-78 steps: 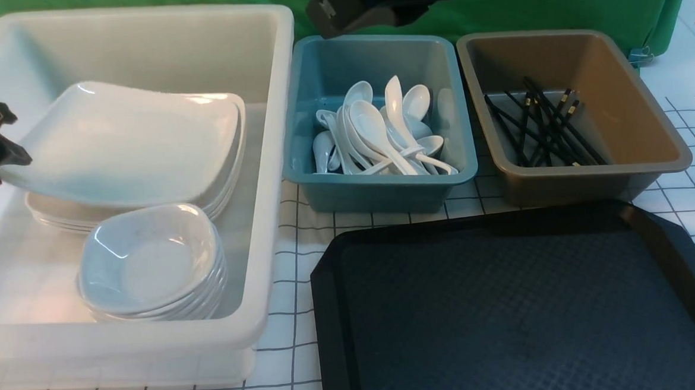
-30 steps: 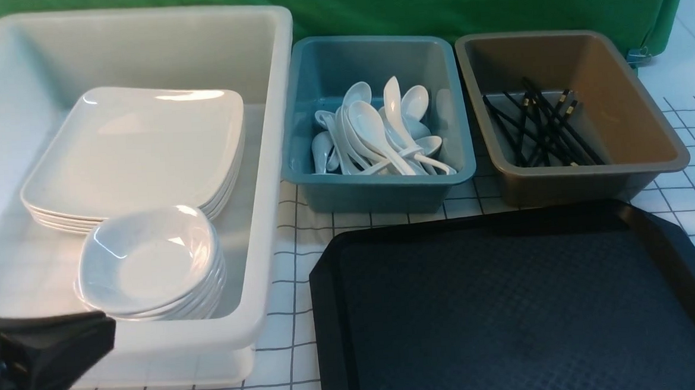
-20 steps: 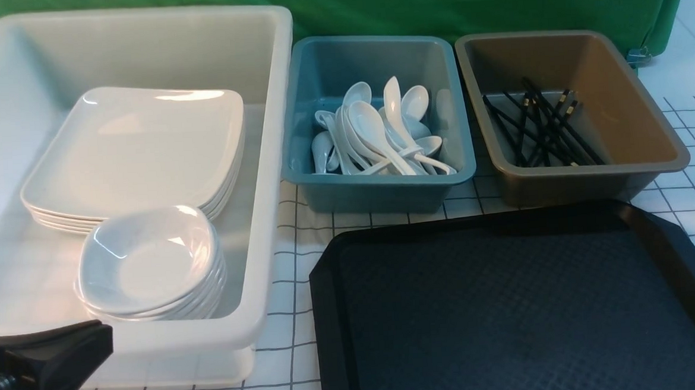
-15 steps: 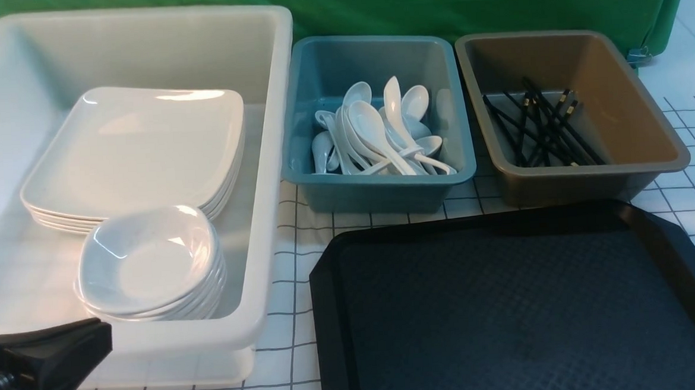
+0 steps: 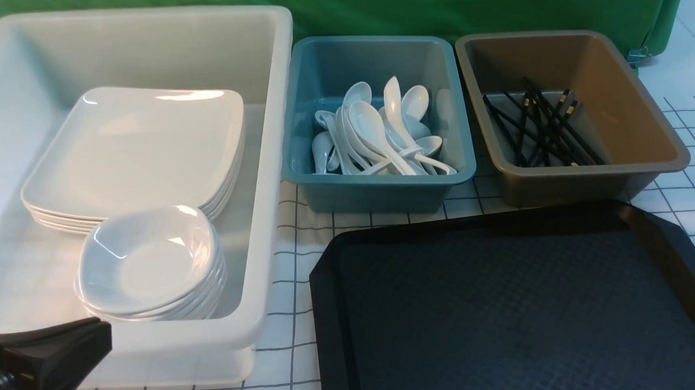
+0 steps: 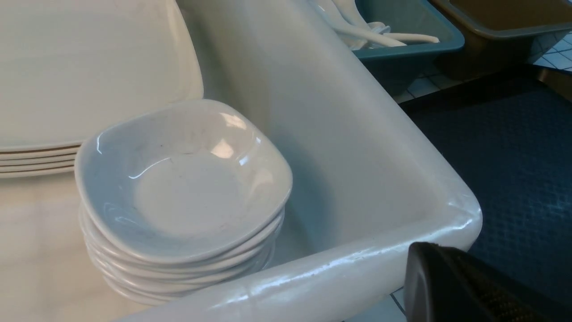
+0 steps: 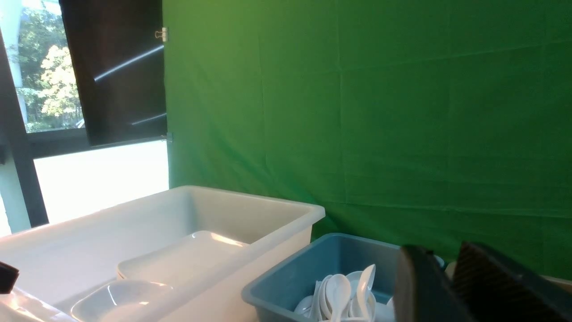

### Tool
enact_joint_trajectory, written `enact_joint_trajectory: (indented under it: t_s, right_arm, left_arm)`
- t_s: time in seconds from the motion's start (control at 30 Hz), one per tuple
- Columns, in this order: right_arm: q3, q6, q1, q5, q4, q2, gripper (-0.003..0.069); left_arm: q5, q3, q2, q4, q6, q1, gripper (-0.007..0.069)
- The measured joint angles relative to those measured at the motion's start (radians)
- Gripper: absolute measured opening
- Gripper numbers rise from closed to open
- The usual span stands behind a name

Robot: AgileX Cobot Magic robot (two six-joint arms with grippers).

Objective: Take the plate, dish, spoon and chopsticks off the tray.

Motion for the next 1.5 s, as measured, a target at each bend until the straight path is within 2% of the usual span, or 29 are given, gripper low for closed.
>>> enact_joint_trajectory:
  t_s: [0.2, 0.3, 0.4, 0.53, 0.7, 0.9, 1.5]
  right_arm:
    - [0.000, 0.000, 0.000, 0.000, 0.000, 0.000, 0.0162]
    - [0.000, 0.001, 0.000, 0.000, 0.000, 0.000, 0.0171]
    - [0.000, 0.001, 0.000, -0.003, 0.000, 0.000, 0.0176]
    - [0.000, 0.001, 0.000, -0.003, 0.000, 0.000, 0.0178]
    - [0.000, 0.001, 0.000, -0.003, -0.001, 0.000, 0.0190]
    - [0.000, 0.001, 0.000, -0.003, -0.001, 0.000, 0.0203]
    - [0.000, 0.001, 0.000, -0.003, -0.001, 0.000, 0.0236]
  left_arm:
    - [0.000, 0.000, 0.000, 0.009, -0.001, 0.000, 0.0000]
    - [-0.008, 0.000, -0.004, 0.056, 0.000, 0.000, 0.0000]
    - [-0.107, 0.032, -0.049, 0.153, -0.043, 0.004, 0.0000]
    - [-0.274, 0.143, -0.167, 0.299, -0.152, 0.077, 0.0000]
    - [-0.350, 0.312, -0.320, 0.344, -0.194, 0.199, 0.0002]
    - [-0.289, 0.396, -0.455, 0.353, -0.220, 0.232, 0.0004]
    - [-0.251, 0.398, -0.466, 0.383, -0.231, 0.232, 0.0004]
